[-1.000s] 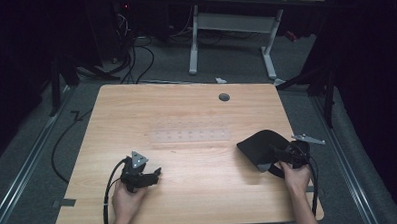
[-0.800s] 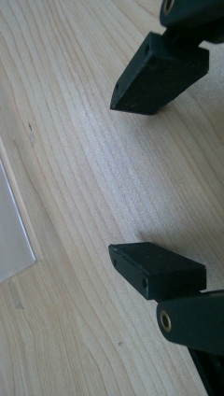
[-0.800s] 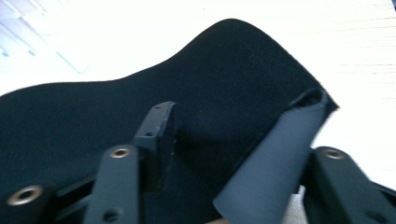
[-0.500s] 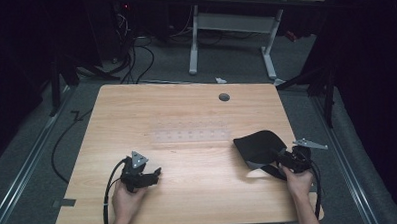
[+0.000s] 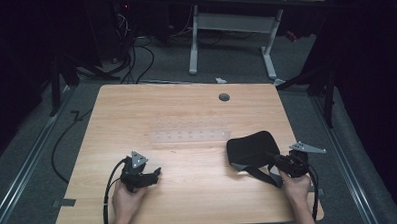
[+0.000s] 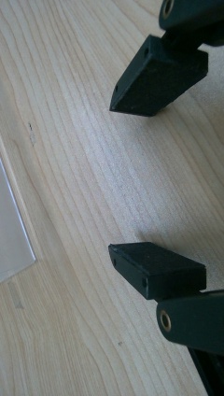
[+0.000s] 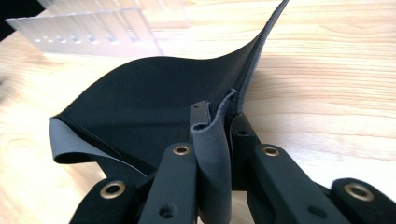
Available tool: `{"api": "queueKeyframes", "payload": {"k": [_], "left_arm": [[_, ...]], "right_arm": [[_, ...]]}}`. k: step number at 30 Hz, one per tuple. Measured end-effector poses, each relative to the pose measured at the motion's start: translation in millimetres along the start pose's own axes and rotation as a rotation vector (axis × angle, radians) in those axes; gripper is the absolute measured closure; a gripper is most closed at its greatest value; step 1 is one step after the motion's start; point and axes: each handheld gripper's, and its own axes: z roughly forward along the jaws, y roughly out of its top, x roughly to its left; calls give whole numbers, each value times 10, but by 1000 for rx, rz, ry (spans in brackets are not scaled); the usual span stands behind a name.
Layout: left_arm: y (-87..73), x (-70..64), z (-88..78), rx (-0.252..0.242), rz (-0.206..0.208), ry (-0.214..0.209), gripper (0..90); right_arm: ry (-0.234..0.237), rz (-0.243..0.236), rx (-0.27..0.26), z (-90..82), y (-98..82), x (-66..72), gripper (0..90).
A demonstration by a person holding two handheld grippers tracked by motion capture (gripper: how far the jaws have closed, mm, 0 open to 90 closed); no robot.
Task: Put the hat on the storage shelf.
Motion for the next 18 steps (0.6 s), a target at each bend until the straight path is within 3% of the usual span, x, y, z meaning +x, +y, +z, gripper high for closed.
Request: {"api": "queueKeyframes", "payload": {"k": [9, 18], "left_arm": [[-1, 2, 0, 7, 7, -9, 249], [-2, 6, -8, 21, 22, -40, 253]], "right_arm": [[32, 6, -44, -153, 62, 264, 845], [65, 9, -50, -170, 123, 492, 844]]}}
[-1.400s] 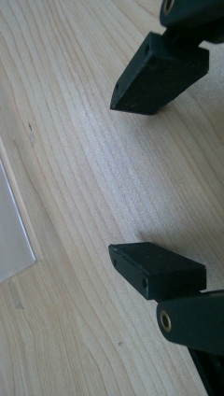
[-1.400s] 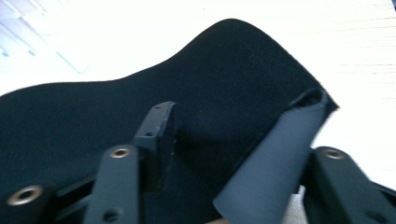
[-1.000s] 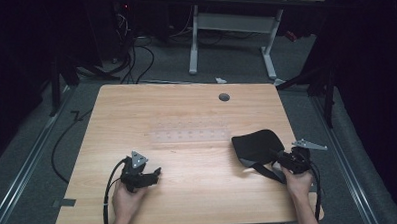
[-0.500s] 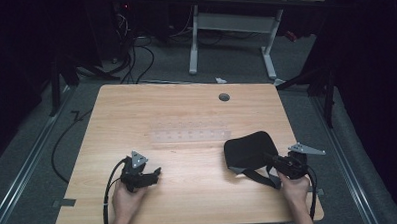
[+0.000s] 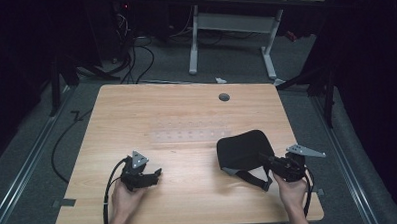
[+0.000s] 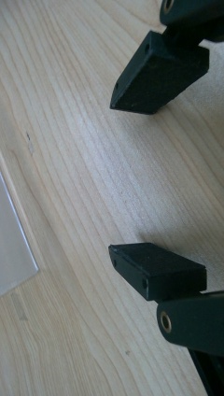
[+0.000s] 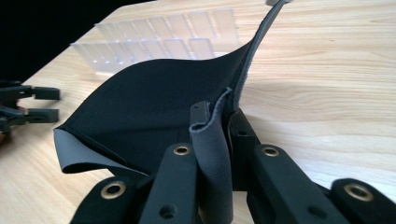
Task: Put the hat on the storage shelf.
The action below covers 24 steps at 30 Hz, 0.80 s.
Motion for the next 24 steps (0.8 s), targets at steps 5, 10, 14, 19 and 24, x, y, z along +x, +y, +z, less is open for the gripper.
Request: {"api": "queueKeyframes", "payload": {"k": [5, 10, 14, 19, 24], "left_arm": [[17, -18, -6, 10, -6, -16, 279], [122, -130, -94, -15, -22, -89, 285], [189, -273, -215, -24, -13, -171, 281], [244, -494, -304, -20, 51, -254, 277], [255, -675, -348, -17, 112, -334, 280]], "right_arm": [[31, -10, 12, 46, 51, 148, 844], [53, -34, 33, 115, 99, 283, 844], [68, -33, 43, 181, 114, 352, 843], [97, -33, 66, 266, 125, 455, 844], [113, -37, 86, 327, 142, 545, 843]]}}
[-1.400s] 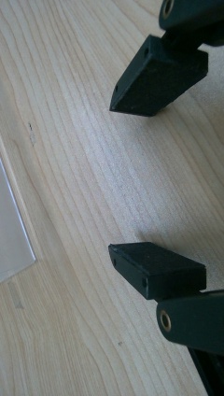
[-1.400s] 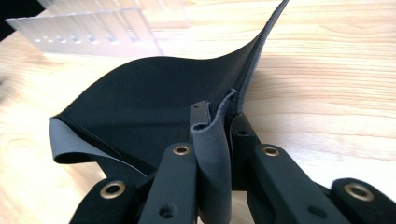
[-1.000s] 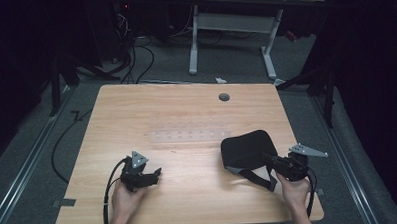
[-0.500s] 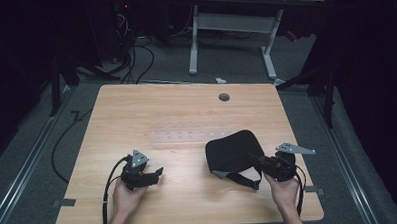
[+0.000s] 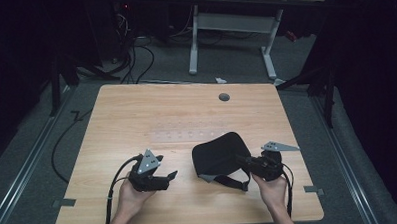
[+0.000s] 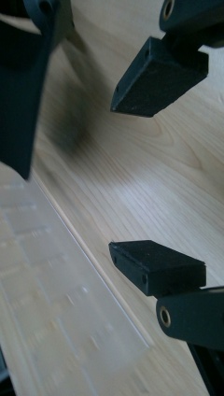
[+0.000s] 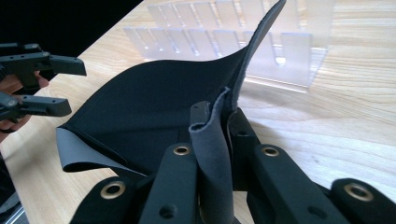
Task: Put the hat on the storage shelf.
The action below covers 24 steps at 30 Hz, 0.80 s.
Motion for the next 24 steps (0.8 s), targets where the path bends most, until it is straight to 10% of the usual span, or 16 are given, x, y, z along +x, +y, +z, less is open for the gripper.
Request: {"api": "queueKeyframes", "payload": {"k": [24], "left_arm": [[-81, -251, 110, 42, 101, -78, 229]], "right_arm": [[41, -39, 94, 259, 124, 290, 841]]}}
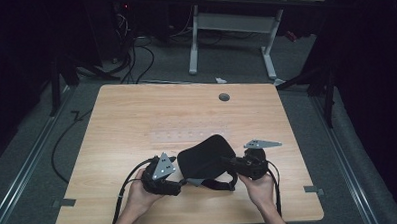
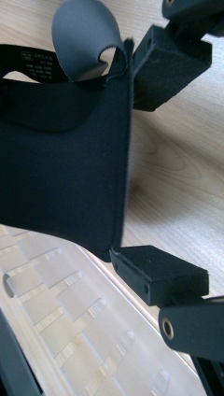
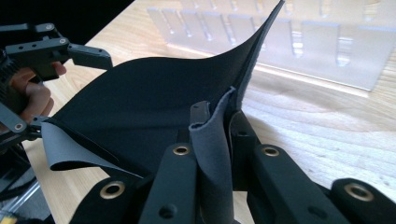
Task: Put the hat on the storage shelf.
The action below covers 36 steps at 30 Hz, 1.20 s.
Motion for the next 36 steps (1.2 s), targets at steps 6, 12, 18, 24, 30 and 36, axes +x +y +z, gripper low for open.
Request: {"api": "queueKeyframes", "payload": {"k": [6, 12, 18, 24, 30, 36], "left_arm": [[-7, 4, 7, -4, 18, 15, 277], [-27, -60, 31, 4, 80, 15, 486], [16, -19, -21, -10, 56, 27, 594], [67, -34, -72, 14, 21, -27, 761], [60, -149, -130, 66, 7, -96, 856], [113, -176, -177, 94, -41, -144, 865]], "right_arm": [[24, -4, 2, 9, 20, 46, 841], [54, -22, -8, 24, 56, 122, 840], [100, -9, -36, 23, 90, 172, 837], [112, -19, -70, -10, 144, 189, 819], [113, -18, -83, -25, 154, 170, 776], [115, -20, -123, -52, 158, 146, 616]]}}
